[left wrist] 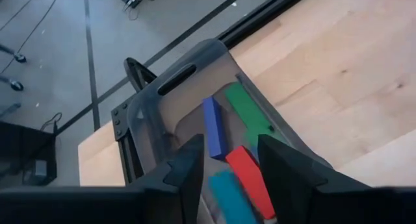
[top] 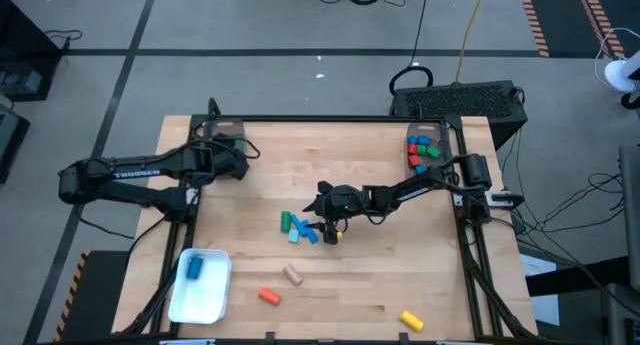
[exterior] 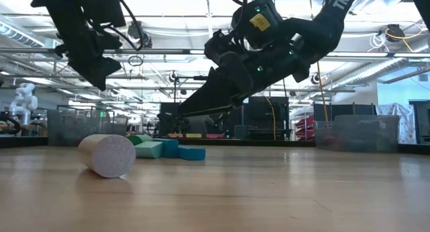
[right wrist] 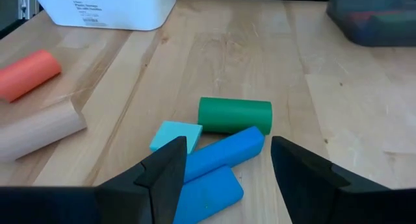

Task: Sort blocks by size
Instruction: Put the green cylindrical block into the white bin

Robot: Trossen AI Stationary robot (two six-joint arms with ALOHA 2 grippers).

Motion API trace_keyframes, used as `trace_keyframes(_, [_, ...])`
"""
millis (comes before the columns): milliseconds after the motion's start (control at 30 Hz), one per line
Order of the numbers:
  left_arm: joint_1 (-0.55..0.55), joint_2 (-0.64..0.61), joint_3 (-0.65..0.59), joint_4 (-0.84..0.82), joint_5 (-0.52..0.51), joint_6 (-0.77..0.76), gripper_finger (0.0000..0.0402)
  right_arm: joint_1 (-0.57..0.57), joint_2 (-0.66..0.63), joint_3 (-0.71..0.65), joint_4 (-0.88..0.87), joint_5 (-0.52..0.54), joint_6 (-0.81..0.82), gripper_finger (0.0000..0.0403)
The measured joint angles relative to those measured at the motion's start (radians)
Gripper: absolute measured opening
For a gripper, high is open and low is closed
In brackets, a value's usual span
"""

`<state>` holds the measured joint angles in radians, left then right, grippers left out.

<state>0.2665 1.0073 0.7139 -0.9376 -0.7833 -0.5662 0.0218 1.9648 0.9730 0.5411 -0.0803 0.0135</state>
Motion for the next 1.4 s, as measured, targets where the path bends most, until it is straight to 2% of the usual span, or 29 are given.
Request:
trace_keyframes(167, [0.009,0.000,0.000,0.001,0.011,-0.002,0.0149,0.001,0.000,0.000,0.000,-0.003,0.000,0.0210])
trace_keyframes(300, [0.008,0.000,0.000,0.007,0.083,-0.003,0.0144,0.005,0.001,0.003,0.017,-0.004,-0.024,0.0210])
trace_keyframes(433, [0.008,0.000,0.014,0.011,0.214,0.004,0.0143,0.001,0.002,0.067,-0.025,-0.001,-0.068,0.0210])
trace_keyframes(533, [0.005,0.000,0.036,0.023,0.377,0.033,0.0143,-0.003,0.019,0.147,-0.095,0.001,-0.105,0.0216])
trace_keyframes(633, [-0.020,0.000,0.036,0.076,0.503,0.049,0.0143,-0.001,0.067,0.229,-0.181,0.003,-0.127,0.0239])
trace_keyframes(733, [-0.056,0.002,0.034,0.129,0.567,0.052,0.0143,0.001,0.128,0.296,-0.249,0.004,-0.119,0.0274])
trace_keyframes(1000, [-0.149,0.005,0.034,0.174,0.563,0.056,0.0143,-0.001,0.253,0.432,-0.380,0.012,-0.086,0.0387])
trace_keyframes(1400, [-0.192,0.005,0.034,0.181,0.537,0.051,0.0143,0.000,0.304,0.479,-0.399,0.031,-0.024,0.0398])
